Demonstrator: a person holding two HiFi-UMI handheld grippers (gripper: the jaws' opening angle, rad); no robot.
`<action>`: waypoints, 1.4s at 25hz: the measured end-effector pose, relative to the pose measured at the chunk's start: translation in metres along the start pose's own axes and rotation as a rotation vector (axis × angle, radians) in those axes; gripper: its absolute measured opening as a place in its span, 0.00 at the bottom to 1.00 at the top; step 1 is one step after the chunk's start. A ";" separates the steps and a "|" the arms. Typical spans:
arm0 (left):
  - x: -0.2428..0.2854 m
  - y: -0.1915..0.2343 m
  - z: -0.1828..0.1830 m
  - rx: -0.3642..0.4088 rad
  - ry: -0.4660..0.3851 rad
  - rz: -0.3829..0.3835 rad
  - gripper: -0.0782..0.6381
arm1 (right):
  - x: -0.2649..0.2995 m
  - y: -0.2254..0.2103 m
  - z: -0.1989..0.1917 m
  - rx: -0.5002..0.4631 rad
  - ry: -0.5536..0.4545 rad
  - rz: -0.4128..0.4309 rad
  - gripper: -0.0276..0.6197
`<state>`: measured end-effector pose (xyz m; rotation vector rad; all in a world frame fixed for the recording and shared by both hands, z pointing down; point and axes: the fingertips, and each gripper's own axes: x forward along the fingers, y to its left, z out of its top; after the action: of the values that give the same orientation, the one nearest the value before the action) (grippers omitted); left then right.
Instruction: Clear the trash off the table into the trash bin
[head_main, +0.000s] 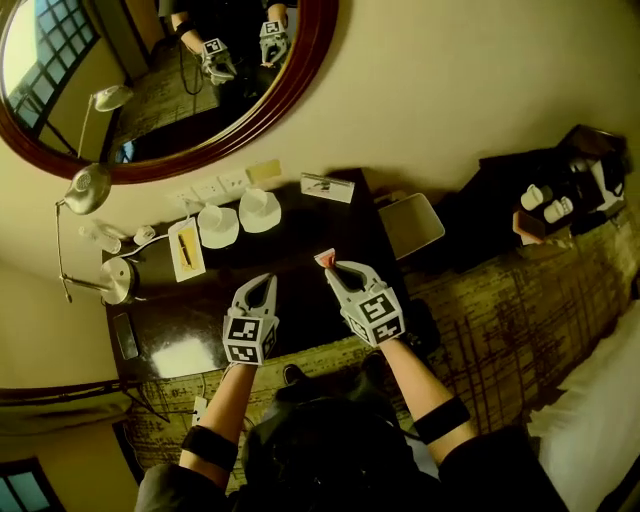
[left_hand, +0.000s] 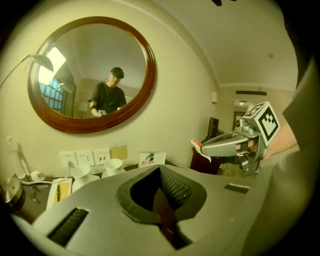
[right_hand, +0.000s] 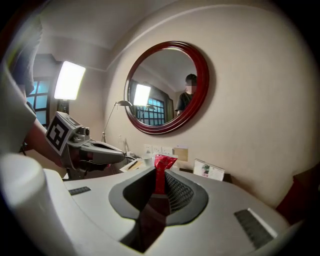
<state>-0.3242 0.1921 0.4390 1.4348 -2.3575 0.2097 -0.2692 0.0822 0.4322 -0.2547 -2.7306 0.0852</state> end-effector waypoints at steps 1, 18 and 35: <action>0.011 -0.016 0.003 0.014 0.004 -0.039 0.11 | -0.011 -0.014 -0.004 0.012 -0.002 -0.032 0.16; 0.140 -0.369 0.028 0.267 0.020 -0.743 0.11 | -0.332 -0.180 -0.128 0.263 0.017 -0.758 0.16; 0.144 -0.483 -0.044 0.350 0.176 -0.925 0.11 | -0.380 -0.180 -0.255 0.429 0.119 -0.851 0.18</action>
<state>0.0522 -0.1403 0.5038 2.3788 -1.3551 0.4688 0.1446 -0.1608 0.5399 0.9682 -2.3944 0.3845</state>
